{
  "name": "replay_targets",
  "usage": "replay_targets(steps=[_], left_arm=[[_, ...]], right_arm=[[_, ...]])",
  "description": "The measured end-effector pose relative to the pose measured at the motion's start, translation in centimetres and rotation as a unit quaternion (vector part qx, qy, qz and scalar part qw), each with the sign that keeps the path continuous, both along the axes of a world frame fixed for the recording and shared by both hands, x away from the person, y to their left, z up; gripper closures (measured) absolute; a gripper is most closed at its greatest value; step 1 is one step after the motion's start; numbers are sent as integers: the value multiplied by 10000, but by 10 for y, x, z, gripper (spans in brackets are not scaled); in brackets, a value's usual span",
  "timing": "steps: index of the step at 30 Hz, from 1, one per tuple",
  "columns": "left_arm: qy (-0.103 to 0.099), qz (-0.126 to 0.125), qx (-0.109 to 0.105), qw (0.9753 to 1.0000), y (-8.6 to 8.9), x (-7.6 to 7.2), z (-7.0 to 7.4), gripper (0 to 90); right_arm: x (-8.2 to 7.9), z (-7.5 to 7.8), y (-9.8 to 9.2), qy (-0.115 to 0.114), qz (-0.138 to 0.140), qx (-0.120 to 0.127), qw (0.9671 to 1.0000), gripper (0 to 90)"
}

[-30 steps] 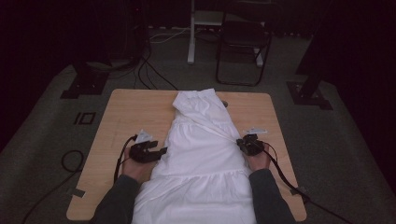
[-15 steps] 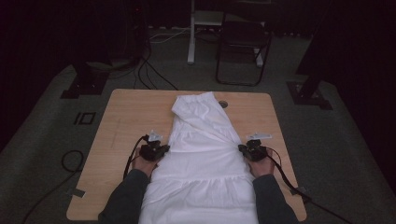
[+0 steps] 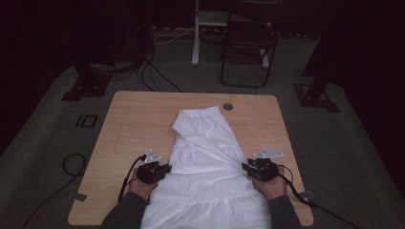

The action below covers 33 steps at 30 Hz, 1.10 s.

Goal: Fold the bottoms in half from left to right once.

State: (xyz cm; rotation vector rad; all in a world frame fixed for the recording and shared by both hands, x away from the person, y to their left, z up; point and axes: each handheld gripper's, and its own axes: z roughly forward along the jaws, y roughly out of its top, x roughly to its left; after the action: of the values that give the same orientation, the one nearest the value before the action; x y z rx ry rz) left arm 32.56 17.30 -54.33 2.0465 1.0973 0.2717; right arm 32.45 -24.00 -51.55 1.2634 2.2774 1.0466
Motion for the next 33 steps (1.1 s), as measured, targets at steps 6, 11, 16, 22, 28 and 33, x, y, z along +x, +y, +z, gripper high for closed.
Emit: replay_targets(steps=[6,11,16,22,28,33], left_arm=[[-63,59,-50,10000,-3,0,-2,850],[-79,2,-40,10000,-2,-1,-2,839],[-68,-137,-21,9999,-4,-4,0,843],[-216,-192,62,9996,-4,4,16,705],[-452,-192,110,9987,-22,35,42,560],[-297,-144,367,9988,-74,85,28,456]], right_arm=[[45,9,67,-175,748,25,9970,495],[63,-2,85,-137,770,-325,9964,811],[71,29,39,-761,-394,44,9963,862],[88,-13,9,266,-811,165,9962,838],[89,-24,10,355,-855,92,9957,827],[88,-24,13,253,-782,-31,9966,823]])
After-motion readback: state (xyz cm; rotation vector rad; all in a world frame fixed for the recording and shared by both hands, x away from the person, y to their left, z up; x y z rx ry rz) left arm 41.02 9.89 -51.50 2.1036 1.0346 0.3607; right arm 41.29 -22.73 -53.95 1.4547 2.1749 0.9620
